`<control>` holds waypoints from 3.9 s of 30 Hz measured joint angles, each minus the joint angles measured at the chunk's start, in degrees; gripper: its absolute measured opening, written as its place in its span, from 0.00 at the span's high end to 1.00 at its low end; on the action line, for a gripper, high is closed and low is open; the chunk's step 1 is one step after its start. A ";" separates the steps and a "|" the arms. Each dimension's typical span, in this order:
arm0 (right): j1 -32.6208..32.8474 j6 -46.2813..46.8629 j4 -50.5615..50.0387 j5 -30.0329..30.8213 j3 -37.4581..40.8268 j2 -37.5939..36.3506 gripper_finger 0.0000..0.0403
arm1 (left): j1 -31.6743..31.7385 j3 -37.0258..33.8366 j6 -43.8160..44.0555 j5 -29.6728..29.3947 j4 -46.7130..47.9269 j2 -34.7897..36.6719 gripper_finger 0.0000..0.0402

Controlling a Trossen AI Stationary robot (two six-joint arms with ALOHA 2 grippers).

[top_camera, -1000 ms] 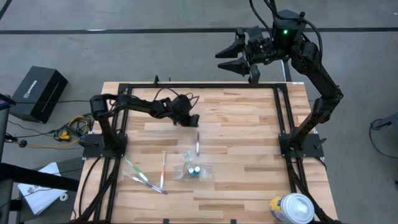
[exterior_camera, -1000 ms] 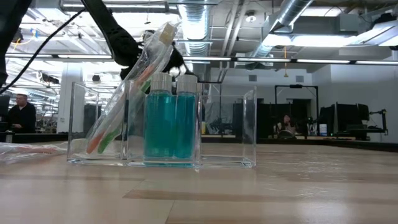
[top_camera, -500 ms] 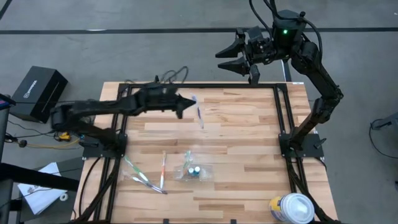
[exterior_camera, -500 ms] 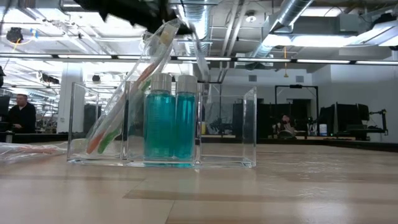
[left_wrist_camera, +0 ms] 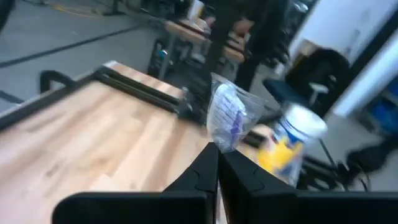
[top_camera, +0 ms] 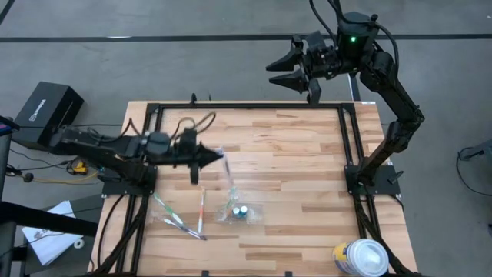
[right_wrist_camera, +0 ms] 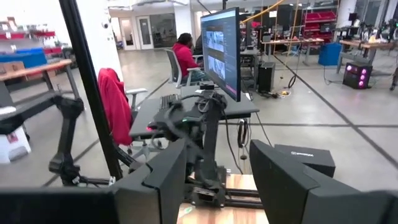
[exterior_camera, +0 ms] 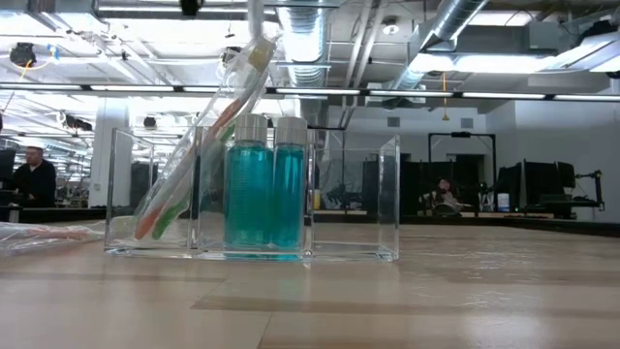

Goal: Pick & Place toothbrushing station
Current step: Put the violet toothbrush into the transparent organizer, then put the orange toothbrush into the transparent organizer

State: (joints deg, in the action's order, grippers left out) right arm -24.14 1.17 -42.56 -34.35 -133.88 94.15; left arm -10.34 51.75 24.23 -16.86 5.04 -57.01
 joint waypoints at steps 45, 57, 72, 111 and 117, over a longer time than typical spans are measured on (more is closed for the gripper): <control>5.38 16.05 14.87 5.93 0.02 8.31 0.58 | -18.67 -24.52 6.19 -8.28 -13.41 -0.46 1.00; 5.38 16.00 14.99 5.71 0.02 8.28 0.58 | -18.67 -28.13 10.83 -1.46 -20.33 -0.48 0.96; 5.38 15.37 20.56 1.17 0.00 8.12 0.58 | -18.52 -28.13 21.58 3.89 -25.42 -0.48 0.62; 3.76 14.71 20.82 -8.56 -1.14 7.80 0.58 | -15.85 -28.08 43.17 -10.88 3.12 -1.01 0.54; 3.76 13.67 20.93 -9.26 -1.14 7.80 0.58 | -14.94 -28.11 69.94 -7.42 17.66 -1.33 0.54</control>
State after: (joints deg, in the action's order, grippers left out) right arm -20.38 14.83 -21.63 -43.62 -135.02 101.95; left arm -25.28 23.64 94.17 -24.29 22.70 -58.35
